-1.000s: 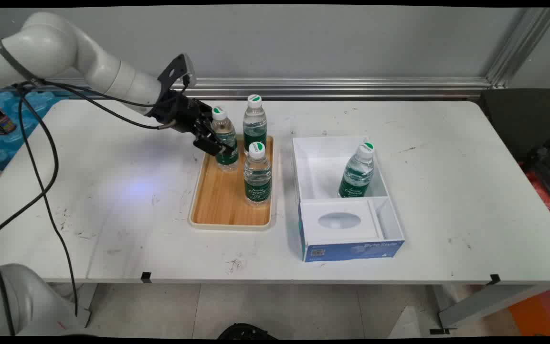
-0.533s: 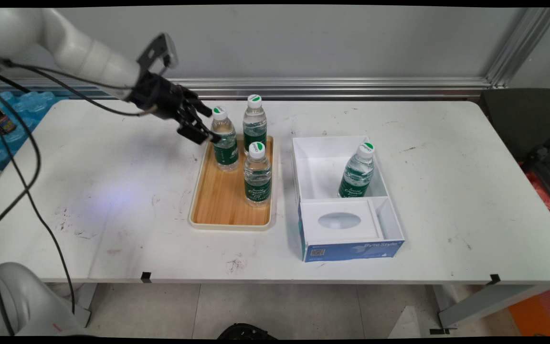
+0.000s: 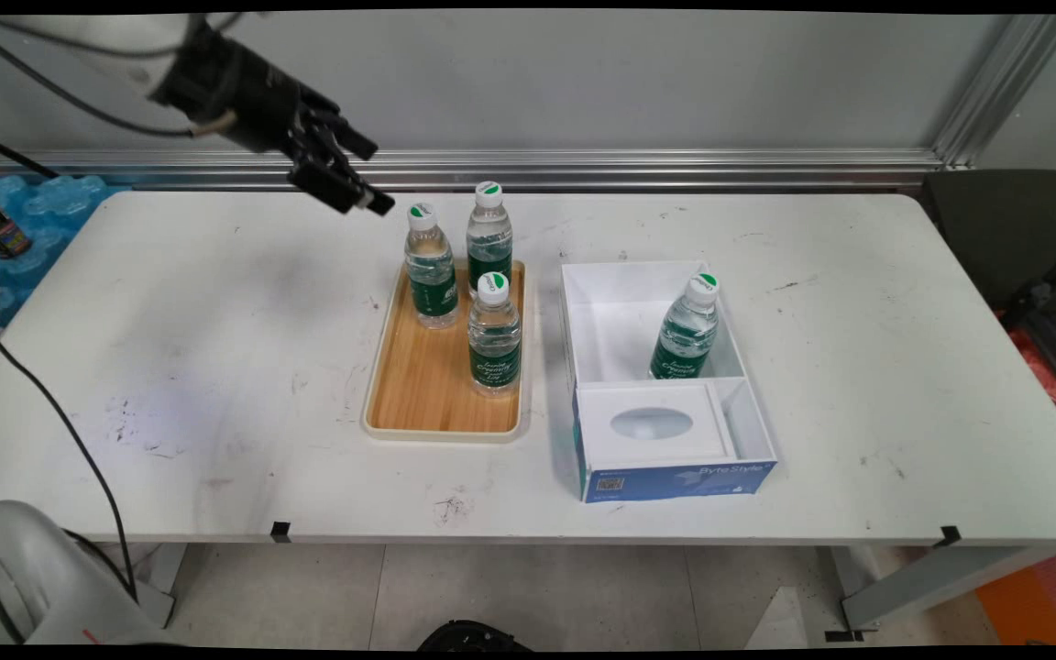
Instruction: Pick up the green bottle from the white box
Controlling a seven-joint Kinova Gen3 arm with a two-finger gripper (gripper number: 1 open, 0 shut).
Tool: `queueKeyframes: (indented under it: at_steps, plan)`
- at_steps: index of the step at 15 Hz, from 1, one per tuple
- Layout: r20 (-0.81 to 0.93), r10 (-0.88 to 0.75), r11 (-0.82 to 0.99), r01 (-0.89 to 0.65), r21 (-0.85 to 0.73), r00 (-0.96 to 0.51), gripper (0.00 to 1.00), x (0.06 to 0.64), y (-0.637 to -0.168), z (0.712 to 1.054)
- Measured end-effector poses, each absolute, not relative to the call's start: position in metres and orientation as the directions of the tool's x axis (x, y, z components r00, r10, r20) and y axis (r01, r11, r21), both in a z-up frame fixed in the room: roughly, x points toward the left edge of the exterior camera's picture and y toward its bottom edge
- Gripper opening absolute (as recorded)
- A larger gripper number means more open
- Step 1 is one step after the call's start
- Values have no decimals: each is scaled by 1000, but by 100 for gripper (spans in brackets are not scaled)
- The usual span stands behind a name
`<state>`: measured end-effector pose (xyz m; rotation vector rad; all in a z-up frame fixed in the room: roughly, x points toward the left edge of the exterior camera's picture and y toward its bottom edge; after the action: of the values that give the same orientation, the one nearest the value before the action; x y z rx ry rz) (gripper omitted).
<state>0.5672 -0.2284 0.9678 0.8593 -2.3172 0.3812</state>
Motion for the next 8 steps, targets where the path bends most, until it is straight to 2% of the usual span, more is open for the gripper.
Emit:
queueKeyframes:
  at_steps: [4, 8]
  plan:
    - [655, -503, 733, -679, -21, -564, 100, 533, -219, 1002]
    - [654, -521, 728, -685, 6, -549, 100, 488, -222, 1020]
